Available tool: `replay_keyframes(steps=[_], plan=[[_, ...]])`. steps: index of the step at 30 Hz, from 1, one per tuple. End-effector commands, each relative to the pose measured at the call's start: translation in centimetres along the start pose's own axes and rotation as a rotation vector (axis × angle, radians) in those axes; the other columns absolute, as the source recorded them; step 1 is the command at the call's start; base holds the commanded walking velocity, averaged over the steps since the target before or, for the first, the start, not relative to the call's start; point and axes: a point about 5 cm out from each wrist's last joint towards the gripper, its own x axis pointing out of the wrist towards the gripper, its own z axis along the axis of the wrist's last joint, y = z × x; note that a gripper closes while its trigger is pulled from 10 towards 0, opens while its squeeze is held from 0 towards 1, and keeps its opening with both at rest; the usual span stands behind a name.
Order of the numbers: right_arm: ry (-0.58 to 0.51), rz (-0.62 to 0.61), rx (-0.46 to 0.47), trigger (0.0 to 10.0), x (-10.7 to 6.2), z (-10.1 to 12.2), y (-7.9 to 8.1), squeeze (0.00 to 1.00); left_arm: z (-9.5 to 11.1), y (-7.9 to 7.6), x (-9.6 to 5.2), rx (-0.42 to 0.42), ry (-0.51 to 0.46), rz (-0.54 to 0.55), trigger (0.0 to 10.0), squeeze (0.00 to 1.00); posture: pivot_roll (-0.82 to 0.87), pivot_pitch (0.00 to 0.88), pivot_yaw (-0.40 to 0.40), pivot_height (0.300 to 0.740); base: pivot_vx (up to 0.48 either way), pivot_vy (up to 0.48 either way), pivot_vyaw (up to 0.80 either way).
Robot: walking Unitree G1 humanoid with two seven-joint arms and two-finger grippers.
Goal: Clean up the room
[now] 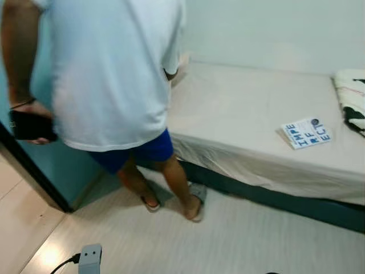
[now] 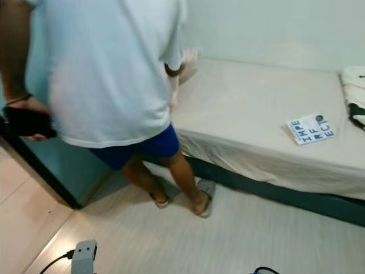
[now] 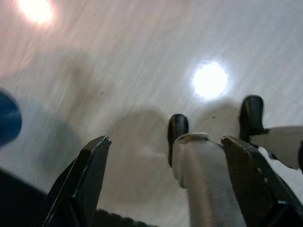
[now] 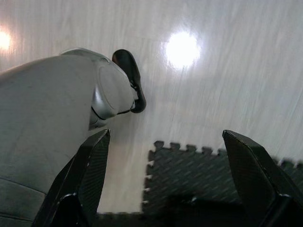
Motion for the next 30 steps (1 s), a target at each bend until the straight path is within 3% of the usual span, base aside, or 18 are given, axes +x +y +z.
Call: replay_keyframes(steps=[1,10,16,30], plan=[[0.041,0.063,-0.017,10.0,0.1,-0.8,2.3,0.00,-0.1,0.4,-0.1,0.005,0.011,0.007,10.0,0.00,-0.09,0.103,0.059,0.740,0.000,0.000,0.00],[0.024,0.082,-0.025,10.0,0.4,0.6,4.9,0.00,-0.1,0.5,-0.1,0.011,0.010,0.006,10.0,0.00,-0.09,0.094,0.059,0.740,0.000,0.000,0.00],[0.026,0.088,-0.030,10.0,0.4,0.6,5.6,0.00,-0.1,0.5,-0.1,0.016,0.011,0.005,10.0,0.00,-0.09,0.087,0.061,0.740,0.000,0.000,0.00],[0.035,0.064,-0.031,10.0,0.3,0.0,3.2,0.00,-0.1,0.3,-0.1,0.049,0.018,-0.030,10.0,0.00,-0.09,0.086,0.061,0.740,0.000,0.000,0.00]])
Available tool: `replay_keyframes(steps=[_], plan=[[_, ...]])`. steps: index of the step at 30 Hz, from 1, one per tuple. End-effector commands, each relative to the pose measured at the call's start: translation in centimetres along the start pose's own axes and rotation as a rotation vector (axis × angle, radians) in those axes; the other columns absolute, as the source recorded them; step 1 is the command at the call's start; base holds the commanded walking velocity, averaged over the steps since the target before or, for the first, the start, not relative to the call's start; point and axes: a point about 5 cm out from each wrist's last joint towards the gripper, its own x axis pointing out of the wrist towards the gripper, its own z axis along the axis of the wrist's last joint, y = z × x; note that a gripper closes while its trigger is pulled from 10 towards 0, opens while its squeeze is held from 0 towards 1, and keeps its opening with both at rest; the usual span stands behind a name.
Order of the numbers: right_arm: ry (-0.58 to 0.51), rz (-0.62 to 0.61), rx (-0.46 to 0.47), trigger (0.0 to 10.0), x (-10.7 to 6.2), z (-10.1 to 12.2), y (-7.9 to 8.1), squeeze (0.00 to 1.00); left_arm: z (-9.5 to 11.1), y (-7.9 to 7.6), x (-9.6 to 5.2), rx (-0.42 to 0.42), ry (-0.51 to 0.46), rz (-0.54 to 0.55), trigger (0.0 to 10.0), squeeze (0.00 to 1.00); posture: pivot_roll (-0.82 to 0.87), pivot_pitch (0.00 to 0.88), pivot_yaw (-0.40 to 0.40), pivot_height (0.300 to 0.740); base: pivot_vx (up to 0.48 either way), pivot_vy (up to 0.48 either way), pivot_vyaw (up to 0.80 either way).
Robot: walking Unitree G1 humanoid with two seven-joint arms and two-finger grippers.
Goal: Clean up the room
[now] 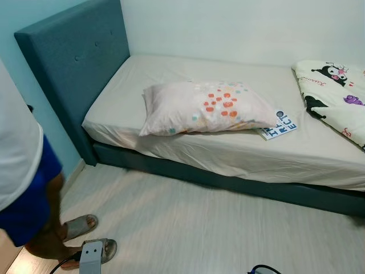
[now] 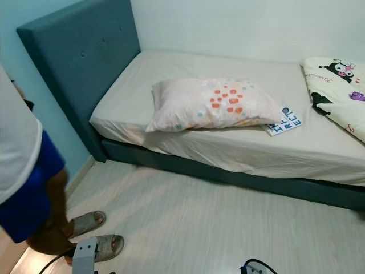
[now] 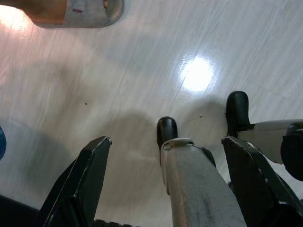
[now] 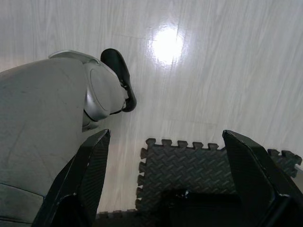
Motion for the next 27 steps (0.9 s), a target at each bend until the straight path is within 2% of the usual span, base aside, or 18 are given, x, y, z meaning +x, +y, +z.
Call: replay_keyframes(steps=[1,7,19,23,25,27], plan=[[0.032,0.084,-0.002,10.0,-0.1,-0.9,1.9,0.00,-0.6,0.6,-0.1,0.030,0.032,0.004,10.0,0.00,-0.09,0.086,0.061,0.740,0.000,0.000,0.00],[0.028,0.081,0.000,10.0,0.0,-0.5,1.6,0.00,-0.6,0.6,-0.1,0.013,0.034,-0.002,10.0,0.00,-0.09,0.094,0.061,0.740,0.000,-0.443,0.00],[0.023,0.082,0.004,10.0,0.0,-0.5,2.4,0.00,-0.6,0.5,-0.1,0.008,0.036,-0.007,10.0,0.00,-0.10,0.101,0.057,0.740,0.000,-0.467,0.00],[0.022,0.066,0.009,10.0,-0.1,-0.9,1.8,0.00,-0.7,0.4,-0.1,0.005,0.037,-0.008,10.0,0.00,-0.10,0.103,0.056,0.740,0.000,-0.465,0.00],[0.022,0.055,0.014,10.0,-0.1,-1.0,1.0,0.00,-0.7,0.4,-0.1,0.004,0.037,-0.009,10.0,0.00,-0.10,0.104,0.055,0.740,0.000,-0.465,0.00],[0.022,0.055,0.014,10.0,-0.1,-1.0,1.0,0.00,-0.7,0.4,-0.1,0.004,0.037,-0.009,10.0,0.00,-0.10,0.104,0.055,0.740,0.000,-0.465,0.00]])
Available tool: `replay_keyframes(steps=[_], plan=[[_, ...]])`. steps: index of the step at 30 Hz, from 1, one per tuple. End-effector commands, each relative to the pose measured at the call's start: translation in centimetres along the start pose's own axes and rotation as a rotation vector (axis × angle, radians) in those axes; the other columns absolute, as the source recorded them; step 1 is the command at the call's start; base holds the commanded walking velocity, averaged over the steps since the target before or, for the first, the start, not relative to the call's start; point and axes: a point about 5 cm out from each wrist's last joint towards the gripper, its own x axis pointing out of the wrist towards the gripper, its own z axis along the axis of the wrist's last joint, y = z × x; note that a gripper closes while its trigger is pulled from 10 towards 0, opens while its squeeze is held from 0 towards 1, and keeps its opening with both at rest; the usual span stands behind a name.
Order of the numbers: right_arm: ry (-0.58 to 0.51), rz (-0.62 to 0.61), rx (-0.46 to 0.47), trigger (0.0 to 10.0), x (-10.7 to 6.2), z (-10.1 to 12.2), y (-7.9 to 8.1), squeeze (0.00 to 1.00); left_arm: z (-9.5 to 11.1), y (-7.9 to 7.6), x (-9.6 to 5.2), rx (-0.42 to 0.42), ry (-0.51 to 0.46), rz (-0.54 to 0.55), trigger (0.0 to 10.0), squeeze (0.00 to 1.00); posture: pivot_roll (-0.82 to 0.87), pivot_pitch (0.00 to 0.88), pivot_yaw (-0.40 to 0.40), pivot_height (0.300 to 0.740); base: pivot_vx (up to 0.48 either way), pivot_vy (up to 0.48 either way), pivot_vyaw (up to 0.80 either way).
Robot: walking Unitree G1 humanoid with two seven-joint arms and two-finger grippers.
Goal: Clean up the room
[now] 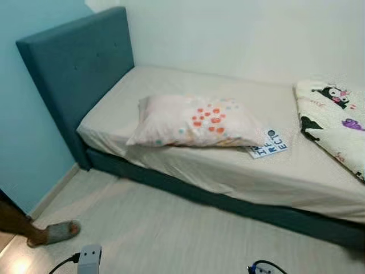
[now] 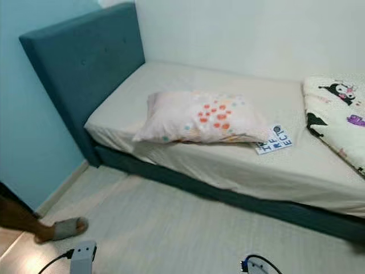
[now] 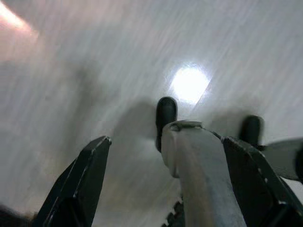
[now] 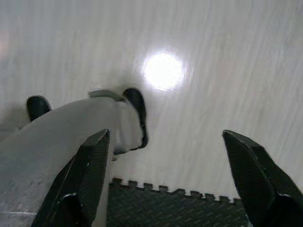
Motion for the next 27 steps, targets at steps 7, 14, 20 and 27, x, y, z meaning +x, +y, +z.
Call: replay_keyframes(steps=[7,14,20,27], plan=[[0.060,0.058,0.011,10.0,-0.1,-1.4,1.4,0.00,-0.6,-0.2,0.0,-0.004,0.023,-0.007,10.0,0.00,-0.10,0.104,0.053,0.740,0.000,-0.465,0.00],[0.054,0.060,0.014,10.0,0.0,-1.0,2.1,0.00,-0.5,-0.2,0.0,-0.005,0.023,-0.008,10.0,0.00,-0.10,0.100,0.054,0.740,0.000,-0.465,0.00],[0.053,0.048,0.022,10.0,-0.1,-1.1,1.3,0.00,-0.5,-0.2,0.0,-0.004,0.022,-0.011,10.0,0.00,-0.10,0.099,0.054,0.740,0.000,-0.465,0.00],[0.045,0.040,0.026,10.0,0.0,-0.6,1.0,0.00,-0.5,-0.2,0.0,0.001,0.023,-0.013,10.0,0.00,-0.10,0.098,0.056,0.740,0.000,-0.461,0.00]])
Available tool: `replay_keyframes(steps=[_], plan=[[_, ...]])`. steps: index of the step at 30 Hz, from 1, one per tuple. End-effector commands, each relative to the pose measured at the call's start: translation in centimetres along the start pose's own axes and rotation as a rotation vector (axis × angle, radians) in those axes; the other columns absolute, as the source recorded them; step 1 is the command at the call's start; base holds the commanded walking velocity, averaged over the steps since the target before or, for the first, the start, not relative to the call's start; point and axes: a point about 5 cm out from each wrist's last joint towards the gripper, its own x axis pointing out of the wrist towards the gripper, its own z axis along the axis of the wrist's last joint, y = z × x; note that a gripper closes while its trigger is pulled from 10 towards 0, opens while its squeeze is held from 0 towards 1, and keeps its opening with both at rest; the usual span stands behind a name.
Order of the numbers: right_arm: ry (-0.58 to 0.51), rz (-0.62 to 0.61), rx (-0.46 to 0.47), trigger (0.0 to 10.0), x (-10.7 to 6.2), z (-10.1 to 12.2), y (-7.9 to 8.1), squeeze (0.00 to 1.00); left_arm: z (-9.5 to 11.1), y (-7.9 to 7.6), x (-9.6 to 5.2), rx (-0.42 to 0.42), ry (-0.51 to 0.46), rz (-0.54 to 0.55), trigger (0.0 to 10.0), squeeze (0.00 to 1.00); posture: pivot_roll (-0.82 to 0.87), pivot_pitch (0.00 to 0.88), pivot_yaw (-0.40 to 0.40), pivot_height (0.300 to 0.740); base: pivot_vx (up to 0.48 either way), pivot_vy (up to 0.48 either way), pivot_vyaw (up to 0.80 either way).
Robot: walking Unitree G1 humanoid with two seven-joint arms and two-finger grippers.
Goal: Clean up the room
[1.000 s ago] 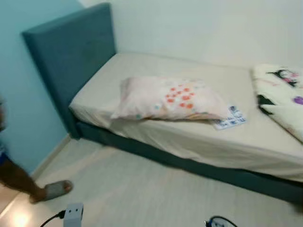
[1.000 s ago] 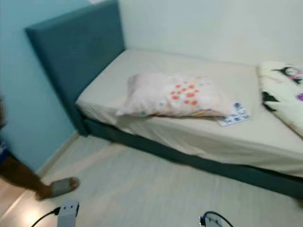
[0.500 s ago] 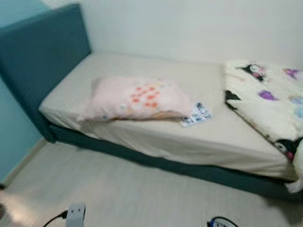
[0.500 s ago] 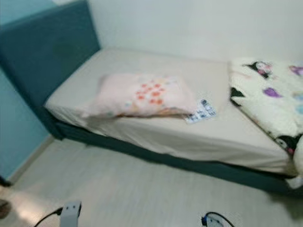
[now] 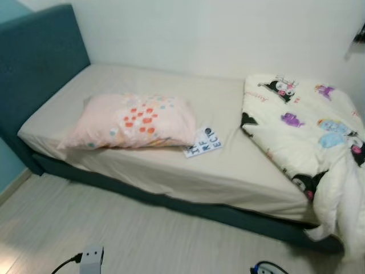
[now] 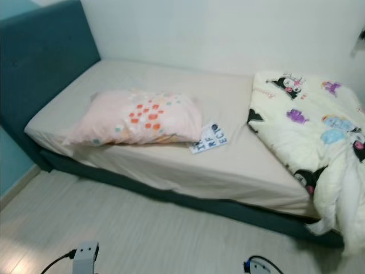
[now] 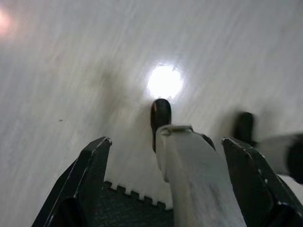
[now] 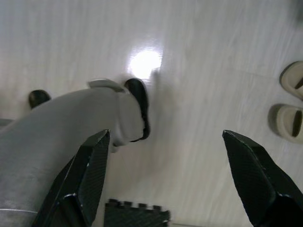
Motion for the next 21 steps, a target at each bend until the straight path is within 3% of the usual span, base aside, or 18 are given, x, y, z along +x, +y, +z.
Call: replay_keyframes(steps=[1,8,17,21], plan=[[0.041,0.041,0.020,10.0,0.0,-1.0,1.3,0.00,-0.9,0.3,-0.1,0.001,0.034,0.004,10.0,0.00,-0.10,0.098,0.056,0.740,0.000,-0.461,0.00],[0.041,0.041,0.019,10.0,0.0,-1.0,1.4,0.00,-1.0,0.3,-0.1,0.005,0.035,0.004,10.0,0.00,-0.10,0.092,0.059,0.740,0.000,-0.461,0.00],[0.046,0.034,0.014,10.0,-0.2,-1.4,0.3,0.00,-1.0,0.3,-0.1,0.005,0.032,0.004,10.0,0.00,-0.10,0.086,0.058,0.740,0.000,-0.453,0.00],[0.045,0.033,0.010,10.0,-0.1,-1.3,0.4,0.00,-1.0,0.4,-0.2,-0.009,0.021,0.029,10.0,0.00,-0.10,0.087,0.058,0.740,0.000,-0.064,0.00]])
